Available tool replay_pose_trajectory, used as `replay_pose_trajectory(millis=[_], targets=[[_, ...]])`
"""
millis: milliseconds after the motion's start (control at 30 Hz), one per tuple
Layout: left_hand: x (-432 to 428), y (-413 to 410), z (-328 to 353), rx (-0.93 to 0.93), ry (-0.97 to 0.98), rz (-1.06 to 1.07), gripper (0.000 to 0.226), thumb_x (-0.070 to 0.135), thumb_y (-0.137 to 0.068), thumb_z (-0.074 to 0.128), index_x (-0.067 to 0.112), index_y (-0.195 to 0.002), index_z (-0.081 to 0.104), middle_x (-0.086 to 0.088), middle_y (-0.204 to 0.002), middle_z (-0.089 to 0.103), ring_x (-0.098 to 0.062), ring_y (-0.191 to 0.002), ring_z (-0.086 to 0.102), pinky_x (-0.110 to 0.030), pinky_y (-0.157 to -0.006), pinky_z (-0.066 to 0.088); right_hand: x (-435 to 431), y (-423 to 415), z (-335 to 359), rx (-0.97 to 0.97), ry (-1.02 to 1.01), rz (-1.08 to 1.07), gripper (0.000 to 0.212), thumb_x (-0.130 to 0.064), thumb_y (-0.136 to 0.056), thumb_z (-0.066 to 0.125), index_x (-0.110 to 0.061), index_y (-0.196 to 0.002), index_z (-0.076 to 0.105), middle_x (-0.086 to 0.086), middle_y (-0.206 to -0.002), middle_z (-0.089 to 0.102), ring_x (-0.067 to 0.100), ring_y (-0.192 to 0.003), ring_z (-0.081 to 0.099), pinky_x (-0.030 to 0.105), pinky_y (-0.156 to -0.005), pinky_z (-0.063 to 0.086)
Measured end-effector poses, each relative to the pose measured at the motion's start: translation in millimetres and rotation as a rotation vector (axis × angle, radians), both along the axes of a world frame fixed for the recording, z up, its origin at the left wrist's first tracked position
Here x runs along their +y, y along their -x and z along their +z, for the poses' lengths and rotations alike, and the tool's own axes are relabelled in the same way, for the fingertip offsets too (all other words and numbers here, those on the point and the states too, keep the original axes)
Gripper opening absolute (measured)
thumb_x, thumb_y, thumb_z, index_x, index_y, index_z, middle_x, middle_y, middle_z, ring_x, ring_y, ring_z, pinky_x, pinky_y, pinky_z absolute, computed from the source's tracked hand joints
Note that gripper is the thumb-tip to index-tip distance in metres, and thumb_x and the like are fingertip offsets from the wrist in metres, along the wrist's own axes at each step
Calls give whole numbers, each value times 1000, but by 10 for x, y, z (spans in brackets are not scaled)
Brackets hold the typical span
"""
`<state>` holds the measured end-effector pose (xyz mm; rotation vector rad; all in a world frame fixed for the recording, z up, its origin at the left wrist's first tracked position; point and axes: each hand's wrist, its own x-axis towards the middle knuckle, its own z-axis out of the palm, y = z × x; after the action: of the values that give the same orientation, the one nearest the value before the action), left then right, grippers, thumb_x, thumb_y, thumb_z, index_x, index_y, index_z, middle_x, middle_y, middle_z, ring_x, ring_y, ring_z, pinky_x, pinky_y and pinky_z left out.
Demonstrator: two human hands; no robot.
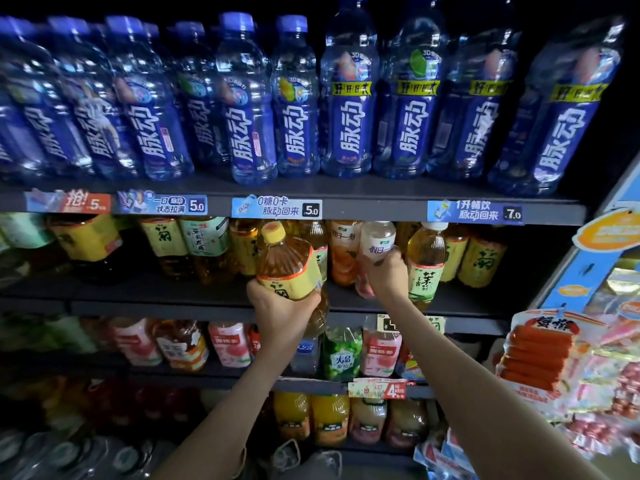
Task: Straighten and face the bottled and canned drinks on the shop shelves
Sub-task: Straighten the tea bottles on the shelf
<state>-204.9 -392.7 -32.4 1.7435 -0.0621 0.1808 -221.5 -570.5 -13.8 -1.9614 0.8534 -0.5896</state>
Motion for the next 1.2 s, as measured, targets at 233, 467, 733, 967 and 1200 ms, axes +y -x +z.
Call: replay_pose_trajectory(millis=[233, 467, 733, 967, 1200], targets=[[-93, 80, 111, 11, -159, -13, 93, 34, -58, 89, 6, -125, 31, -4, -118, 43, -16, -101, 46, -24, -78, 36, 239, 212, -185, -155, 22, -70, 60, -15, -81, 70, 4, -127, 37, 19, -122, 47, 30, -110, 45, 29, -87, 37], [-281, 380, 233, 34, -182, -58, 86, 32, -54, 89, 7, -116, 35, -2, -107, 43, -15, -93, 46, -26, -73, 40, 147, 688, -30, -69, -165, 172, 38, -34, -85, 68, -15, -112, 49, -1, -99, 61, 15, -89, 59, 21, -69, 46], [-117, 782, 511, 78, -258, -134, 73, 38, -57, 87, 18, -104, 35, 13, -91, 42, 2, -76, 45, -11, -57, 38, 357, 843, 309, 55, -507, 680, 74, -36, -70, 82, -19, -131, 44, -3, -123, 61, 11, -113, 58, 28, -94, 49], [604, 782, 548, 154, -396, -110, 73, 46, -54, 85, 21, -105, 39, 5, -99, 51, -11, -84, 54, -34, -69, 49, 1043, 726, 380, 223, -233, 662, 74, -48, -65, 81, -16, -124, 50, -7, -116, 59, 10, -106, 55, 26, -84, 47], [1476, 514, 546, 155, -330, -211, 73, 38, -58, 87, 24, -113, 41, 2, -110, 50, -7, -100, 54, -27, -79, 52, 1821, 458, 347, 179, -359, 648, 66, -47, -68, 79, -19, -122, 55, -2, -111, 65, 14, -99, 62, 26, -74, 54]])
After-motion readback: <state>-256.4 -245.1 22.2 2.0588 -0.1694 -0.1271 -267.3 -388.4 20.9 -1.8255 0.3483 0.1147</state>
